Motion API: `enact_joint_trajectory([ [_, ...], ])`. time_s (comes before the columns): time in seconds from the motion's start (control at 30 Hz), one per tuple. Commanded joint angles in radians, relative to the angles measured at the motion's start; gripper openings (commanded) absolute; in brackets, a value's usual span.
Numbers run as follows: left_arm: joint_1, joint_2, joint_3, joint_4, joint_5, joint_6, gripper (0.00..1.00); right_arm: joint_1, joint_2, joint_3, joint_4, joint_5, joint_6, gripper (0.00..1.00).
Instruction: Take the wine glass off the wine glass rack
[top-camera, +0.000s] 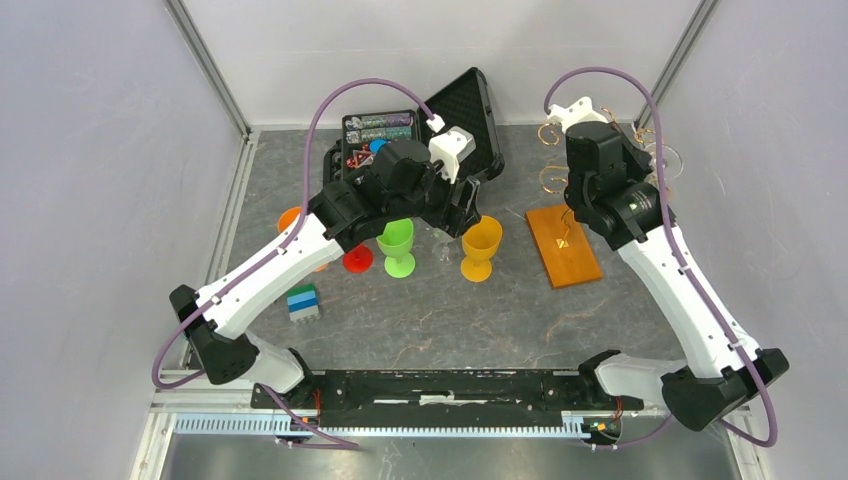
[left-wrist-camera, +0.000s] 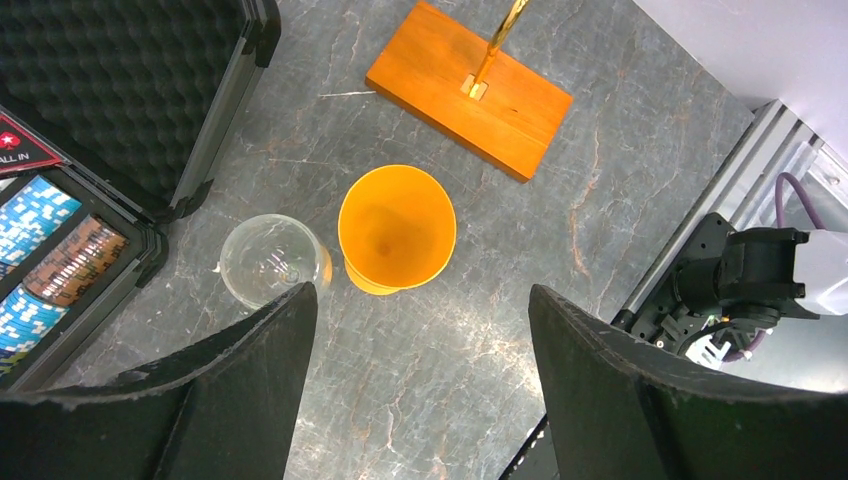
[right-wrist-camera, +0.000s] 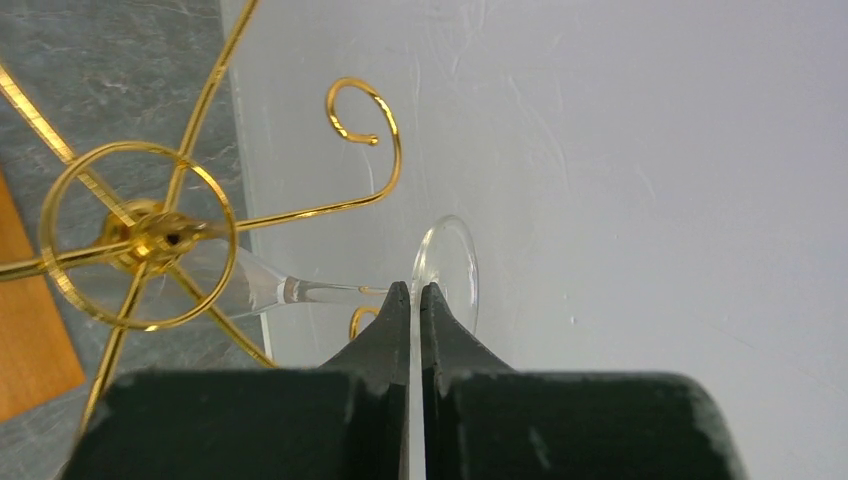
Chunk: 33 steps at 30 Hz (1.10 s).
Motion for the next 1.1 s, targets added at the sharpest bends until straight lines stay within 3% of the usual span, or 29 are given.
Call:
enact_joint_trajectory([
  [0.0,0.003,-0.039,-0.004,0.045,-0.003,0.000,0.82,-0.054,-0.012,-0.035,0.200,0.067,-0.113,0.00],
  [0.2,0.003,-0.045,-0.011,0.052,-0.003,0.002,0.82,-0.127,-0.044,-0.105,0.339,0.055,-0.216,0.00],
  [0.67,0.003,-0.071,-0.026,0.101,0.022,-0.015,0.83,-0.201,-0.127,-0.056,0.595,0.129,-0.413,0.00],
  [1.07,0.003,-0.079,-0.042,0.230,0.131,-0.055,0.84,-0.200,-0.227,0.052,0.645,0.067,-0.523,0.00],
])
